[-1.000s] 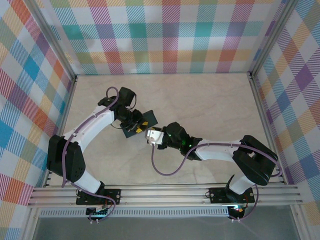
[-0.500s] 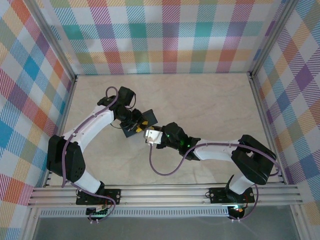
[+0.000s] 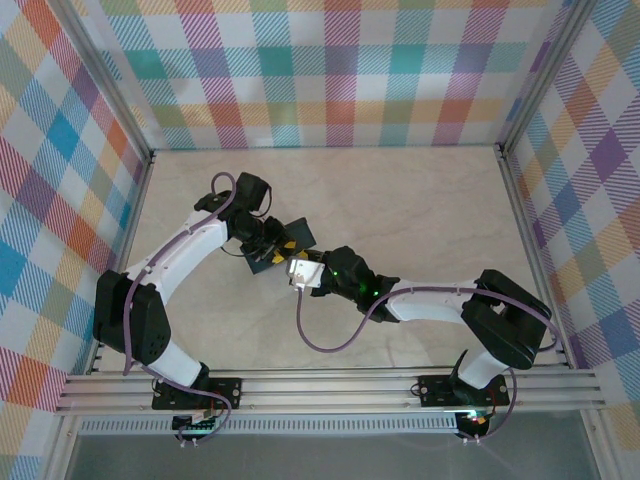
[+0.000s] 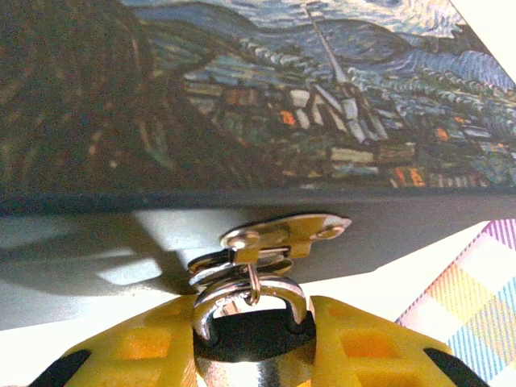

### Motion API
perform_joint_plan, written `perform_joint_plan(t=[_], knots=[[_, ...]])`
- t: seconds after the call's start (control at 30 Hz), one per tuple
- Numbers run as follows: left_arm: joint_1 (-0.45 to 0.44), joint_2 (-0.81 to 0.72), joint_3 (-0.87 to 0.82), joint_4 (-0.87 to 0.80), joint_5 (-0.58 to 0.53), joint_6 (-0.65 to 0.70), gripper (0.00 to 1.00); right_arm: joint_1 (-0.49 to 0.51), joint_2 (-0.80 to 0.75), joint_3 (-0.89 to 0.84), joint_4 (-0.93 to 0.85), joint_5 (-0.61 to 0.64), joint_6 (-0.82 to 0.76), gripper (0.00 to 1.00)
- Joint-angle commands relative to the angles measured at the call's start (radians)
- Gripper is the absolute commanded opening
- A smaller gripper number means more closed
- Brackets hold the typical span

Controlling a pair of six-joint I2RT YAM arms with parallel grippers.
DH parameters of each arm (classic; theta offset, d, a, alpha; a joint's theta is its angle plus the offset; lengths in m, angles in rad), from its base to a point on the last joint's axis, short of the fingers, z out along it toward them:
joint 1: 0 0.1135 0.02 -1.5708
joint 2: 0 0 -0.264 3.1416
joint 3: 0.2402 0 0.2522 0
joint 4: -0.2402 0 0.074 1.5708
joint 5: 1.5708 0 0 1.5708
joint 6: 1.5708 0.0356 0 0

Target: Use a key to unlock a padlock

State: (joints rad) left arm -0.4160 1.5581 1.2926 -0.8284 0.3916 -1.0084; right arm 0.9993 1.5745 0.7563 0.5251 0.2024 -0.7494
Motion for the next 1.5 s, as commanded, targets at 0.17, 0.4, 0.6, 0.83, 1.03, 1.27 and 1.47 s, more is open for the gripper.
perform_joint_plan(t=[0.17, 0.4, 0.6, 0.83, 1.03, 1.27, 1.47], knots=[[0.003, -0.029, 0.036, 0.011, 0.023, 0.013, 0.08, 0.006, -0.038, 0.026, 0.054, 0.024, -0.013, 0.29], [0.003, -0.020, 0.048, 0.008, 0.020, 0.018, 0.07, 0.004, -0.092, 0.006, -0.001, 0.014, -0.034, 0.29], [0.003, 0.002, 0.069, -0.001, 0.030, 0.026, 0.07, 0.001, -0.092, 0.016, -0.019, -0.002, -0.049, 0.29], [0.004, 0.005, 0.088, -0.005, 0.037, 0.028, 0.07, 0.000, -0.037, 0.060, -0.018, -0.012, -0.081, 0.28], [0.004, 0.009, 0.086, 0.002, 0.049, 0.031, 0.07, -0.008, -0.009, 0.063, -0.002, -0.021, -0.083, 0.26], [0.005, 0.011, 0.083, 0.014, 0.065, 0.027, 0.07, -0.019, 0.007, 0.057, 0.019, -0.011, -0.098, 0.24], [0.003, 0.005, 0.078, 0.019, 0.081, 0.025, 0.07, -0.042, 0.021, 0.046, 0.035, -0.002, -0.125, 0.20]])
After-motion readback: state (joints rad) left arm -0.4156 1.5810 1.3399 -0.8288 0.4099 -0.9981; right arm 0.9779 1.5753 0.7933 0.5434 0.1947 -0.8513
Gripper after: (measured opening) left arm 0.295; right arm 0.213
